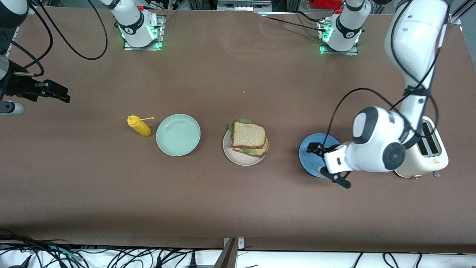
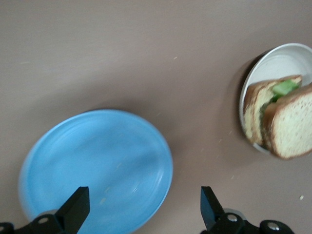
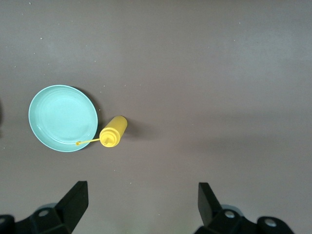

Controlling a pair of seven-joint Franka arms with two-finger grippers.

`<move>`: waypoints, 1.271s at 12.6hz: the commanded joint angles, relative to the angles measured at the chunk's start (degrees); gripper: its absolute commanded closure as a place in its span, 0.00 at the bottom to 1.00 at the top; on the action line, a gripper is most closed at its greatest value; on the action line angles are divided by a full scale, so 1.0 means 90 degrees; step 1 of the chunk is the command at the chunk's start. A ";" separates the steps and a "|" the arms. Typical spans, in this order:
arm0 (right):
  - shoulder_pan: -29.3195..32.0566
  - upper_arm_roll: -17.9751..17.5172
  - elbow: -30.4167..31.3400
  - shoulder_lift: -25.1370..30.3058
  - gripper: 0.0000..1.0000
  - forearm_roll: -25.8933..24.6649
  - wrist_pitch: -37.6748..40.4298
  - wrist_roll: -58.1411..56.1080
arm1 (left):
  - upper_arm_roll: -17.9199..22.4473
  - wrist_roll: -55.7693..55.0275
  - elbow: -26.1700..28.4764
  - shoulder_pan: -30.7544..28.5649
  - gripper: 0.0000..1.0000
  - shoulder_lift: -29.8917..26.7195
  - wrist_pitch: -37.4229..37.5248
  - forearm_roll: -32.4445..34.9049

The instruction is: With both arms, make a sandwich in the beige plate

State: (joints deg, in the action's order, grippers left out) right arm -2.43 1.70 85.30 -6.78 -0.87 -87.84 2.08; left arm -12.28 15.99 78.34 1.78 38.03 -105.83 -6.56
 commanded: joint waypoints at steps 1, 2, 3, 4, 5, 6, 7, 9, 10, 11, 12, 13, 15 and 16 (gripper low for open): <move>0.0006 0.0016 0.0005 0.0031 0.00 0.0077 -0.0044 0.0071 | 0.0173 -0.0436 0.0153 0.0037 0.00 -0.0747 0.0488 0.0601; 0.0006 0.0016 0.0005 0.0031 0.00 0.0077 -0.0045 0.0071 | 0.0183 -0.0670 0.0153 0.0018 0.00 -0.0972 0.0547 0.0718; 0.0006 0.0016 0.0005 0.0031 0.00 0.0067 -0.0035 0.0071 | 0.0202 -0.0953 0.0153 -0.0050 0.00 -0.1225 0.0673 0.0787; 0.0006 0.0016 0.0005 0.0031 0.00 0.0077 -0.0035 0.0071 | 0.0222 -0.1246 0.0144 -0.0070 0.00 -0.1508 0.0858 0.0798; 0.0006 0.0016 0.0005 0.0031 0.00 0.0077 -0.0044 0.0071 | 0.0251 -0.1597 0.0134 -0.0070 0.00 -0.1762 0.1102 0.0827; 0.0006 0.0016 0.0005 0.0031 0.00 0.0077 -0.0045 0.0071 | 0.0242 -0.1881 0.0134 -0.0070 0.00 -0.1987 0.1336 0.0982; 0.0006 0.0016 0.0005 0.0031 0.00 0.0077 -0.0045 0.0071 | 0.0242 -0.1961 0.0134 -0.0061 0.00 -0.2173 0.1464 0.1128; 0.0006 0.0016 0.0005 0.0021 0.00 0.0077 -0.0045 0.0071 | 0.0261 -0.1952 0.0134 -0.0080 0.00 -0.2603 0.1747 0.1149; 0.0006 0.0016 0.0005 0.0021 0.00 0.0077 -0.0045 0.0071 | 0.0252 -0.1952 0.0153 -0.0128 0.00 -0.2827 0.1942 0.1149; 0.0006 0.0016 0.0005 0.0021 0.00 0.0077 -0.0045 0.0071 | 0.0251 -0.1952 0.0173 -0.0177 0.00 -0.3052 0.2147 0.1091; 0.0006 0.0016 0.0005 0.0021 0.00 0.0077 -0.0054 0.0062 | 0.0251 -0.1952 0.0231 -0.0207 0.00 -0.3257 0.2265 0.1081; 0.0006 0.0016 0.0005 0.0021 0.00 0.0067 -0.0054 0.0071 | 0.0242 -0.1865 0.0357 -0.0304 0.00 -0.3394 0.2295 0.1042; 0.0006 0.0016 0.0005 0.0021 0.00 0.0077 -0.0054 0.0071 | 0.0319 -0.1729 0.0670 -0.0305 0.00 -0.3688 0.2218 0.0711; 0.0006 0.0016 0.0005 0.0021 0.00 0.0067 -0.0054 0.0071 | 0.0794 -0.1437 0.0961 0.0014 0.00 -0.3901 0.2044 0.0603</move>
State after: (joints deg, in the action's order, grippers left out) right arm -2.40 1.73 85.32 -6.87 -0.87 -88.13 2.13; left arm -9.27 -0.34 81.40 -0.48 7.00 -85.28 1.08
